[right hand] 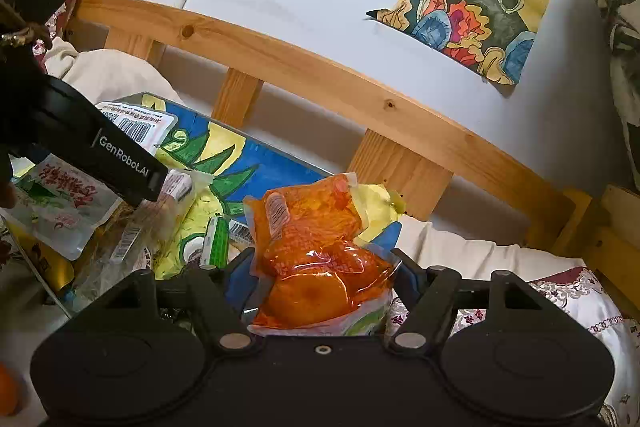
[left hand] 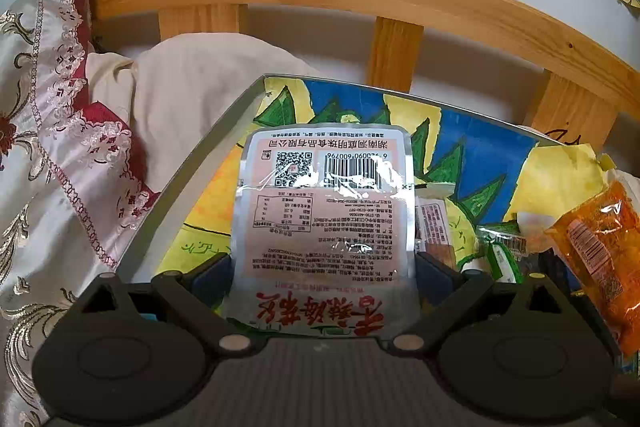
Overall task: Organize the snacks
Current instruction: 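Lift both held packets and carry them over the dinosaur tray, then lower both packets into the tray and open both grippers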
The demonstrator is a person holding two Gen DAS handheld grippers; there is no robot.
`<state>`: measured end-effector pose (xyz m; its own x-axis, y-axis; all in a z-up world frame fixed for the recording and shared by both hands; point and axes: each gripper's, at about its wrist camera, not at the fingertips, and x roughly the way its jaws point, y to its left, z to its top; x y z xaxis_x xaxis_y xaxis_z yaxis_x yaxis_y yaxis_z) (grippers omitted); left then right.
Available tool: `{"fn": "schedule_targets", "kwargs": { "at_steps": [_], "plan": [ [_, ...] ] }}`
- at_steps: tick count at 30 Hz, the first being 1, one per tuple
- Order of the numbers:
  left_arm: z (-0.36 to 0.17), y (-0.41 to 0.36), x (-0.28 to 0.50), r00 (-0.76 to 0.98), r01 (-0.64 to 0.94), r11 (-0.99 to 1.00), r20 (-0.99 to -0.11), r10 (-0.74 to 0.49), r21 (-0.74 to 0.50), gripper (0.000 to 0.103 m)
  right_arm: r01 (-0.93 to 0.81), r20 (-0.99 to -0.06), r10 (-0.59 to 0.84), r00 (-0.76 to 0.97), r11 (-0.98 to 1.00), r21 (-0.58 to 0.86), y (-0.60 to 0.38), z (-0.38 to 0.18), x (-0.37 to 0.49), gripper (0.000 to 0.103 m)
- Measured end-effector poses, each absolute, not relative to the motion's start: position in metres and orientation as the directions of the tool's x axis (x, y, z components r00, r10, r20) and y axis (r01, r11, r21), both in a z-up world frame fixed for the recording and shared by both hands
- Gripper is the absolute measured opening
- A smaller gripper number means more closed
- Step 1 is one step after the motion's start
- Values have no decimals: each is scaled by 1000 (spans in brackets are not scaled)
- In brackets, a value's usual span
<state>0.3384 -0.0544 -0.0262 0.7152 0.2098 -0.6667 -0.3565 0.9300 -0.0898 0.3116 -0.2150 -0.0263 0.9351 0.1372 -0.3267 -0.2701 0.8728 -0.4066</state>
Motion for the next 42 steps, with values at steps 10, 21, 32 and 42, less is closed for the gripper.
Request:
{"fn": "schedule_targets", "kwargs": {
  "at_steps": [10,21,32,42],
  "plan": [
    [-28,-52,339,722,-368,922,-662,202,-119,98,-276,-341,137,930,873,-401,-215,-26,313,77],
    [-27,-51,339,723,-378,916,-660,202,-134,98,-277,-344,135,929,872,-404,-214,-26,312,80],
    [-27,-49,338,722,-382,915,-661,205,-133,100,-254,-359,119,926,899,-357,-223,-23,316,90],
    [-20,-53,331,734,-363,924,-648,203,-122,102,-246,-343,131,930,916,-316,-227,-15,313,96]
  ]
}}
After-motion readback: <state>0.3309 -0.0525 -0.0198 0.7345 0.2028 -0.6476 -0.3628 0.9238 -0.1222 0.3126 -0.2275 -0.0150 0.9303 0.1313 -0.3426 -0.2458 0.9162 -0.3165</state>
